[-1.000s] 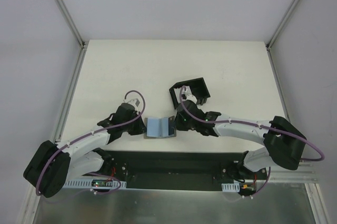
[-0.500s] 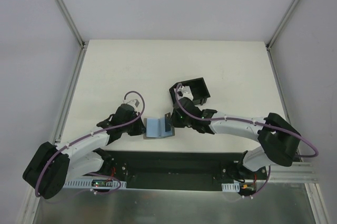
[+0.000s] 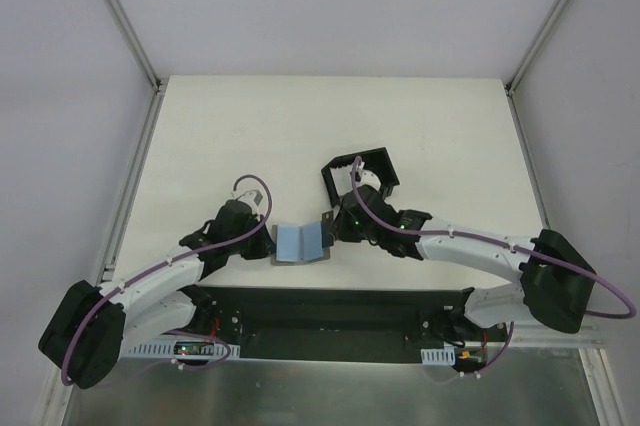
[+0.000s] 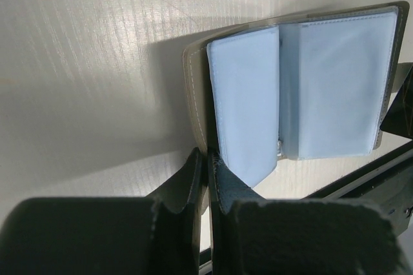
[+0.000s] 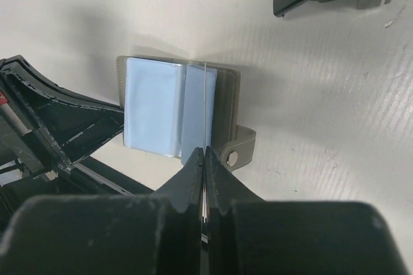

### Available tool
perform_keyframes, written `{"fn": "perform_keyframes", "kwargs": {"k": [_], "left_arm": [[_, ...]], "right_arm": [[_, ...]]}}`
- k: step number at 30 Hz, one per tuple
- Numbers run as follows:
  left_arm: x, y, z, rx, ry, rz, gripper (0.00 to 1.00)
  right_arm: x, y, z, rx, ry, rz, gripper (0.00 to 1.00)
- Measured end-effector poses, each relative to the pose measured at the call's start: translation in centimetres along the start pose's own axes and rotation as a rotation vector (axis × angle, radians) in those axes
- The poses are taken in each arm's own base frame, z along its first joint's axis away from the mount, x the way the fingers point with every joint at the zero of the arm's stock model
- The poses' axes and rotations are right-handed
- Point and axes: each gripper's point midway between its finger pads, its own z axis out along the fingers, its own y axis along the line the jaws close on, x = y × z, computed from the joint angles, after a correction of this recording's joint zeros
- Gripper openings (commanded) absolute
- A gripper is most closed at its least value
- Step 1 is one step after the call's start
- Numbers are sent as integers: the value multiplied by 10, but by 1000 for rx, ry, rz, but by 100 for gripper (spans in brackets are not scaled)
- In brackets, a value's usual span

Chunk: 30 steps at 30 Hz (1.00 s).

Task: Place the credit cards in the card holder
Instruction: Turn over the card slot in the card holder.

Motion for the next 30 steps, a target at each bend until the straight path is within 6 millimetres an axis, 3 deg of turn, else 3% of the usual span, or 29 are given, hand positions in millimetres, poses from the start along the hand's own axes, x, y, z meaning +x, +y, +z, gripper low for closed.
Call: {"fn": "perform_keyframes", "kwargs": {"k": [14,21,30], "left_arm": [[2,1,-2,4,-3,3,0],[2,1,-2,4,-2,3,0],[4,1,-1,5,7,2,0]], "right_arm": [[17,-14,4,50,72,-14,0],[30,-19,17,77,123,-16,0],[27,4,26,-18,115,24,1]]}}
